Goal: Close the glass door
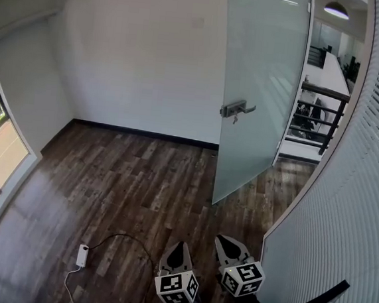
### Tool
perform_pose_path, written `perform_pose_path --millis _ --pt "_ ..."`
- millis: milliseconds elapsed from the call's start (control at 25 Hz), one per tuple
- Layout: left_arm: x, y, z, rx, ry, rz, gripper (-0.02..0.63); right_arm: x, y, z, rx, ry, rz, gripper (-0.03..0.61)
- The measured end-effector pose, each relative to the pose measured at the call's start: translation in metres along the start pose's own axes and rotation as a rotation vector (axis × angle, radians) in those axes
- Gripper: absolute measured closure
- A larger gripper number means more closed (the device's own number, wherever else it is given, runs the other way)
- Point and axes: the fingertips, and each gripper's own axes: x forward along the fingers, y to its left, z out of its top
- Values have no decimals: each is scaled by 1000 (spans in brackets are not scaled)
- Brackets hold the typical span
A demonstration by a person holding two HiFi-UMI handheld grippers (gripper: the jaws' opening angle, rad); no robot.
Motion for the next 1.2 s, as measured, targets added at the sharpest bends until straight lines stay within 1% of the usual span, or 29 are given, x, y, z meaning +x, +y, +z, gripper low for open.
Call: perform_pose_path --millis 160,320,520,600,760,960,1080,1200 --pt "50 34 28 13 -8 0 614 67 -3 15 -5 -3 13 581" --pt "92 76 52 9 -28 4 614 134 6 28 -16 -21 27 581" --pt "132 125 82 2 -41 11 614 198 12 43 -13 -45 9 581" --pt "142 145 84 -7 -30 24 614 214 15 43 -10 -43 2 581" --pt "154 175 80 -42 -11 38 614 241 21 34 -21 -5 -7 581" --pt "171 217 87 -83 -30 89 614 285 27 35 -61 24 -4 581" --pt "182 249 98 -104 -52 128 614 322 38 40 -86 26 23 581" --pt "199 286 104 -107 -68 178 614 369 50 37 -85 40 70 581"
